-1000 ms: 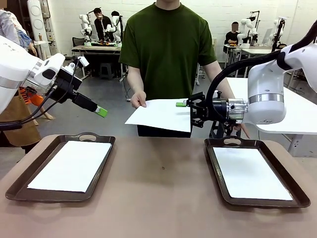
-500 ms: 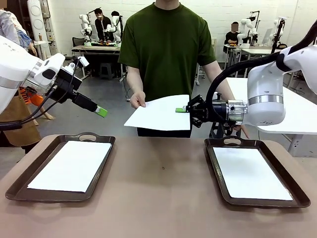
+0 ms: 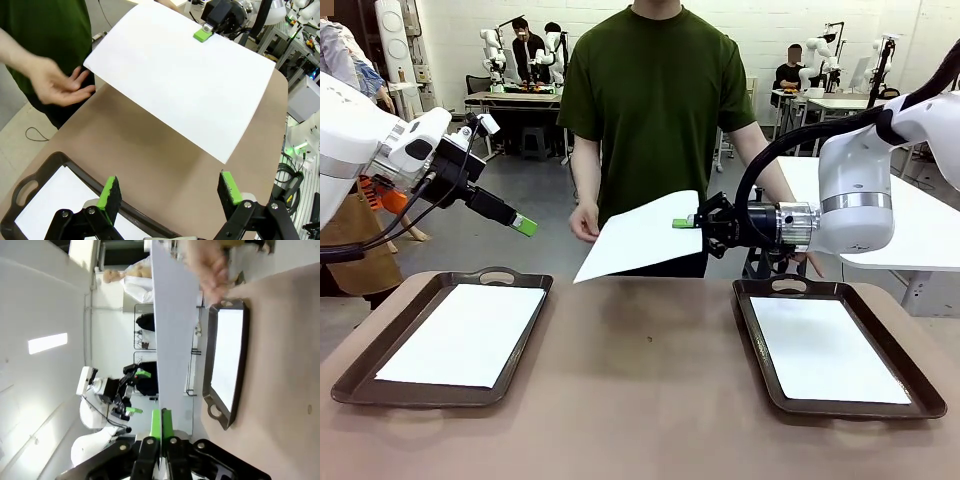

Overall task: Sort the A4 documents.
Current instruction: Receive the A4 Paper, then place the A4 Paper in the designated Handle tray.

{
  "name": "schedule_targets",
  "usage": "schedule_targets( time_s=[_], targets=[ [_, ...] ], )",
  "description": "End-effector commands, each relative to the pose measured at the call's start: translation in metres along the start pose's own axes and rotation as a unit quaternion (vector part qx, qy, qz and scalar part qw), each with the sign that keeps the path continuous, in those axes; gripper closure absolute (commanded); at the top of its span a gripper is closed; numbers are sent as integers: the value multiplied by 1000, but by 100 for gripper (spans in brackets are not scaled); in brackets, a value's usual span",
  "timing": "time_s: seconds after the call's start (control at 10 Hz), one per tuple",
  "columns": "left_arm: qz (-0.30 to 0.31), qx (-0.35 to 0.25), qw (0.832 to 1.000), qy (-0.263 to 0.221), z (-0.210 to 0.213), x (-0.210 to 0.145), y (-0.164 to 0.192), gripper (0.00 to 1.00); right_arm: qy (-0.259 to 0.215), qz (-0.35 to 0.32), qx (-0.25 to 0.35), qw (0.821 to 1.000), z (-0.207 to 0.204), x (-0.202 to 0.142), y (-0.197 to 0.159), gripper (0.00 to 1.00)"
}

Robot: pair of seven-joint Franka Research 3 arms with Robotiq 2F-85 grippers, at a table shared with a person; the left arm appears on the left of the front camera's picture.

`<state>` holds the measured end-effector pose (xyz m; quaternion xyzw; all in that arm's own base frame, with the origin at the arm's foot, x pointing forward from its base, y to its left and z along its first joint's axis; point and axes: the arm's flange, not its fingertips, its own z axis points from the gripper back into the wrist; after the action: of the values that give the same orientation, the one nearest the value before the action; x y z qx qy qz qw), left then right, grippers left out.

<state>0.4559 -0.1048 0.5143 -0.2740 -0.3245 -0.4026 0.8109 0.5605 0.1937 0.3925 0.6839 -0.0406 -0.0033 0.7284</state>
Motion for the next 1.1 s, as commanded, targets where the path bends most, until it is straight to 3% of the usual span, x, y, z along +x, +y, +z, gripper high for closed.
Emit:
schedule_targets(
  time_s=[0.0, 1.0],
  targets=[
    [-1, 0, 1000, -1, 1, 0, 0, 0, -18, -16, 2, 1000, 2, 2, -3, 100],
    [-1, 0, 1000, -1, 1, 0, 0, 0, -18, -16, 2, 1000, 2, 2, -3, 100]
  ],
)
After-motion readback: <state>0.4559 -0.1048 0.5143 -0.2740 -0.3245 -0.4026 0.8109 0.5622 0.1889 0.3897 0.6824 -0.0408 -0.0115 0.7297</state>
